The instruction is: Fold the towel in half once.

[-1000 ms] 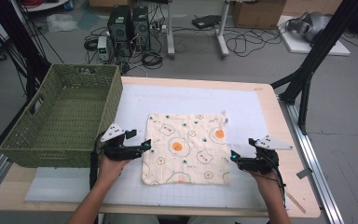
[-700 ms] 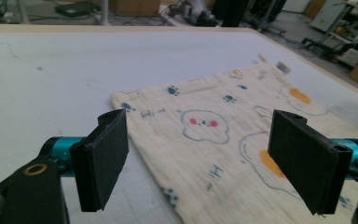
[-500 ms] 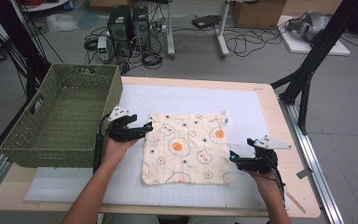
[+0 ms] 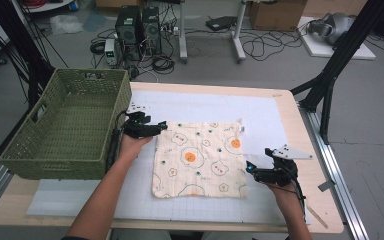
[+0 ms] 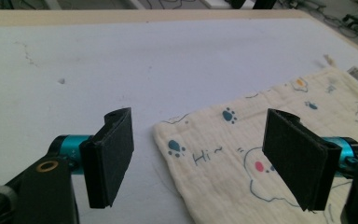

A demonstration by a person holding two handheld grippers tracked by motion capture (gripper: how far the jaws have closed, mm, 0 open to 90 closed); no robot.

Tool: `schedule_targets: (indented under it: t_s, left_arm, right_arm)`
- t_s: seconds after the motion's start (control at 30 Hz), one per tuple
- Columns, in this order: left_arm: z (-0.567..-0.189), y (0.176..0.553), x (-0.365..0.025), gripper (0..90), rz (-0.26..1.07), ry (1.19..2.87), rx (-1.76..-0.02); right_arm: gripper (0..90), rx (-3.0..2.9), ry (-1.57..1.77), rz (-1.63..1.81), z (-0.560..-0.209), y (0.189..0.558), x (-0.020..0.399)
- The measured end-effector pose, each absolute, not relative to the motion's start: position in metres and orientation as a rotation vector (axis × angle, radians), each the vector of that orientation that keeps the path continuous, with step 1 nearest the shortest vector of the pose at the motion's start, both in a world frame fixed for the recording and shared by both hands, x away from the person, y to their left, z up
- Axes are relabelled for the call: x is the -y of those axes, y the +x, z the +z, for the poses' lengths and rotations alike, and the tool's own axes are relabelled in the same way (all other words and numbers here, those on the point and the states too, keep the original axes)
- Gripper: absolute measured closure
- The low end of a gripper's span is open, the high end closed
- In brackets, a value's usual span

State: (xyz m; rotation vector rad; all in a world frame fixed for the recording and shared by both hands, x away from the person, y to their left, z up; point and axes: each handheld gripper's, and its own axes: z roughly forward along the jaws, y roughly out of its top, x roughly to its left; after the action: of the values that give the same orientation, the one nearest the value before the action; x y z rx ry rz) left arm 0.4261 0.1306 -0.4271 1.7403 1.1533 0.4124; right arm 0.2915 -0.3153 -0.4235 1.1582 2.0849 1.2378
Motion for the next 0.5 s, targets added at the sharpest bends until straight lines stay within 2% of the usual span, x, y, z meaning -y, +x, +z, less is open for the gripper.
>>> schedule_targets:
  t_s: [0.27, 0.4, 0.5]
  left_arm:
    - [-0.442, 0.448, -0.119, 30.5, 0.491, 1.857, -1.195]
    - [-0.447, 0.453, -0.116, 42.7, 0.491, 1.866, -1.237]
    - [-0.451, 0.453, -0.114, 46.2, 0.501, 1.909, -1.229]
  right_arm:
    - [11.4, -2.085, 1.159, 1.226, -0.424, 0.297, 0.314]
    - [11.4, -2.091, 1.167, 1.216, -0.425, 0.300, 0.314]
    - [11.3, -2.095, 1.172, 1.210, -0.426, 0.301, 0.315]
